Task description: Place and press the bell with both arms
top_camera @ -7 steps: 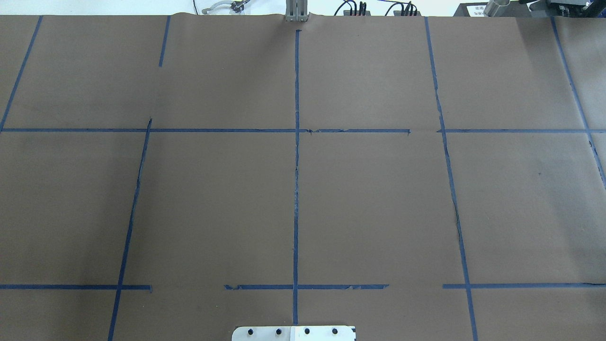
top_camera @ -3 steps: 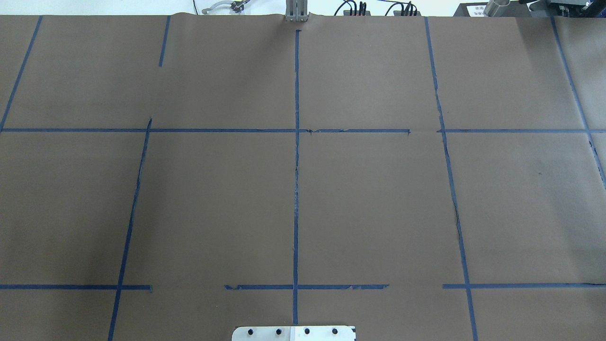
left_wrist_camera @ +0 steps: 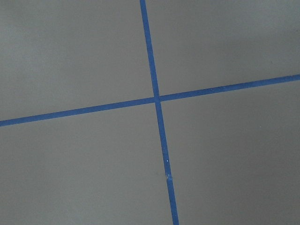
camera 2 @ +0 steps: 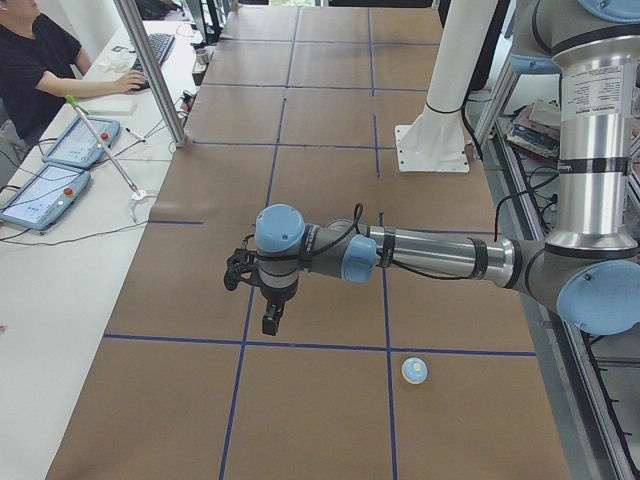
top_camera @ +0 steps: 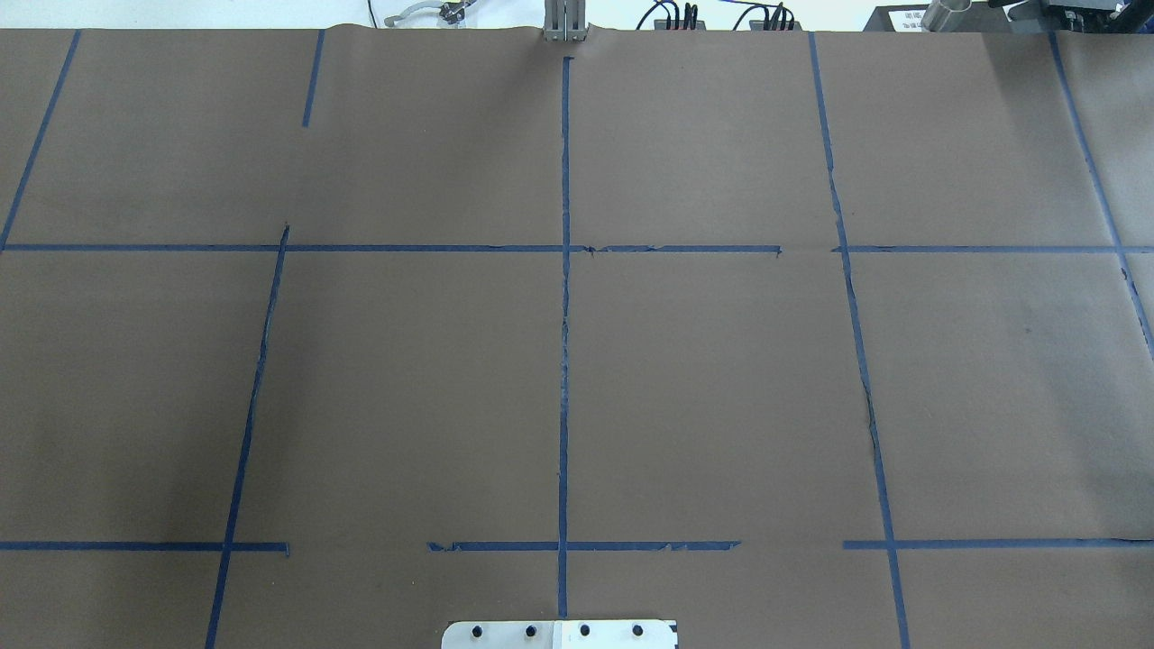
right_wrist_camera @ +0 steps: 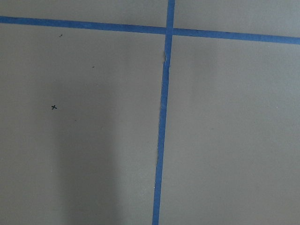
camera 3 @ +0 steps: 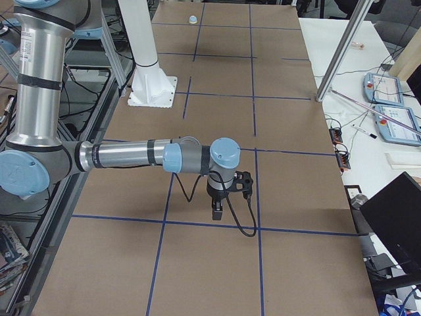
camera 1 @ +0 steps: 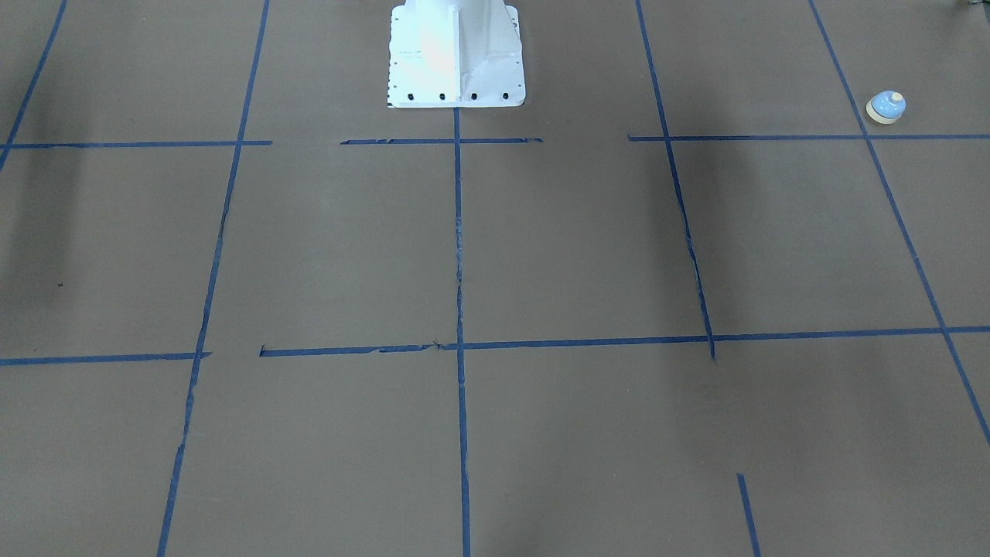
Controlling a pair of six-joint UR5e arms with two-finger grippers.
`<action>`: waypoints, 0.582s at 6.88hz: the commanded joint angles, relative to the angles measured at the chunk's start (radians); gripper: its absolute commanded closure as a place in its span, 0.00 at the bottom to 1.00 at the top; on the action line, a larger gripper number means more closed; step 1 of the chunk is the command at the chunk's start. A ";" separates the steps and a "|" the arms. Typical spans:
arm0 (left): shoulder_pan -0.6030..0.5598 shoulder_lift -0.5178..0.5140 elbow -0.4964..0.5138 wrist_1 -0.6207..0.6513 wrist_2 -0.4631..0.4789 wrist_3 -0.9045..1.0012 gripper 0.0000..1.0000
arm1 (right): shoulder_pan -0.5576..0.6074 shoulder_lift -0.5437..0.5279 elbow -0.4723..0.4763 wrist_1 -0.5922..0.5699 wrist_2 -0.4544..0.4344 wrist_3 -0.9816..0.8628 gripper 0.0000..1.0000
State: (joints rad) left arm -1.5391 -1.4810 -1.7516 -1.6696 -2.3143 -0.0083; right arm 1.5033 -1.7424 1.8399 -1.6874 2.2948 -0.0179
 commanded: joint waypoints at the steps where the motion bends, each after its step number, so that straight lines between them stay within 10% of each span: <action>1: 0.016 0.060 -0.005 -0.044 -0.002 -0.018 0.00 | 0.000 -0.002 0.001 0.000 0.000 0.000 0.00; 4: 0.136 0.232 0.003 -0.186 0.000 -0.129 0.00 | 0.000 -0.009 0.007 0.000 0.000 0.000 0.00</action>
State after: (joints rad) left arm -1.4604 -1.3114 -1.7513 -1.7951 -2.3149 -0.0775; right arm 1.5033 -1.7490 1.8437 -1.6874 2.2949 -0.0184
